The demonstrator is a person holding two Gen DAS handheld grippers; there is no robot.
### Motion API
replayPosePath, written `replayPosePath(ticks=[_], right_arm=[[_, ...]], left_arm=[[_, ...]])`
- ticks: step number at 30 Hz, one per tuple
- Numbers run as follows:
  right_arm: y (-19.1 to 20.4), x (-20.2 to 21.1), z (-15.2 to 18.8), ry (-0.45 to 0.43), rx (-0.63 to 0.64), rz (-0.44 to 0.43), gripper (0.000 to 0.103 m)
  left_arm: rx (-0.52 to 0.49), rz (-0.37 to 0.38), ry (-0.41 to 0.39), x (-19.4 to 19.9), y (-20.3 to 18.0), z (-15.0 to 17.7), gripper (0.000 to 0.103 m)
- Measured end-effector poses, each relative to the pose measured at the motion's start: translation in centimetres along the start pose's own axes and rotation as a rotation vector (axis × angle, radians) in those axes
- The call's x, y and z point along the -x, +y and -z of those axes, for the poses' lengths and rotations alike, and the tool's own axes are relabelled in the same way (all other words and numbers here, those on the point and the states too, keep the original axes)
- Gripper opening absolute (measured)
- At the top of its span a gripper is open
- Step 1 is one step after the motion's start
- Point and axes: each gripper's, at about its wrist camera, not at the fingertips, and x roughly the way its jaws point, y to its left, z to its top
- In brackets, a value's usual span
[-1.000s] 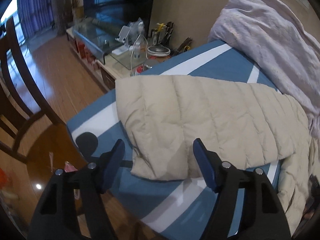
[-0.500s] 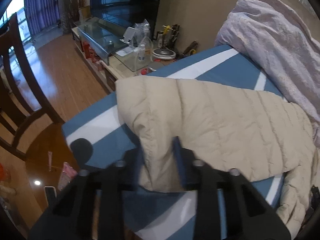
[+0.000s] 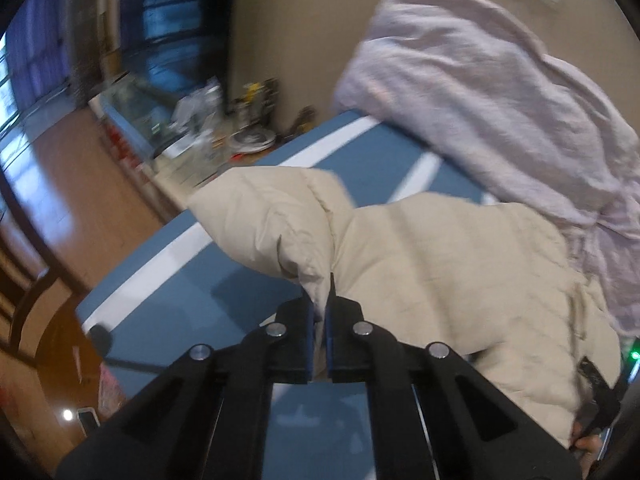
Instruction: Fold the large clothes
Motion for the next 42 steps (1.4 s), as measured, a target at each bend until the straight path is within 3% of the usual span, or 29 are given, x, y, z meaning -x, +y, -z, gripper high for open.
replayPosePath(ticks=[9, 13, 20, 26, 35, 37, 39, 41, 42], right_arm=[[0.6, 0.6, -0.3, 0.039, 0.044, 0.004, 0.102], [-0.6, 2.7, -0.3, 0.036, -0.004, -0.045, 0.102], [-3.9, 5.3, 0.6, 0.005, -0.023, 0.016, 0.102], [-6.6, 6.5, 1.2, -0.029, -0.039, 0.047, 0.102], [-8.6, 7.8, 1.7, -0.083, -0.062, 0.052, 0.102], [-8.8, 8.0, 1.8, -0.085, -0.065, 0.04, 0.096], [-8.9, 8.2, 1.9, -0.083, -0.065, 0.035, 0.09], [-8.8, 8.5, 2.0, -0.088, -0.072, 0.018, 0.085], [-8.7, 8.8, 1.9, -0.093, -0.077, 0.0, 0.083]], left_arm=[[-0.172, 0.237, 0.0, 1.5, -13.8, -1.3, 0.004], [-0.25, 0.335, 0.012, 2.3, -19.7, -0.2, 0.004], [-0.333, 0.512, 0.097, 2.0, -28.8, 3.4, 0.004], [-0.377, 0.584, 0.173, 0.8, -34.0, 6.6, 0.004], [-0.401, 0.643, 0.27, -0.9, -38.3, 9.2, 0.006], [-0.416, 0.661, 0.303, -1.0, -38.8, 9.8, 0.012], [-0.424, 0.679, 0.305, -0.6, -38.7, 9.9, 0.029], [-0.429, 0.691, 0.27, 0.3, -37.8, 9.4, 0.053], [-0.434, 0.683, 0.247, 0.7, -37.6, 9.1, 0.056]])
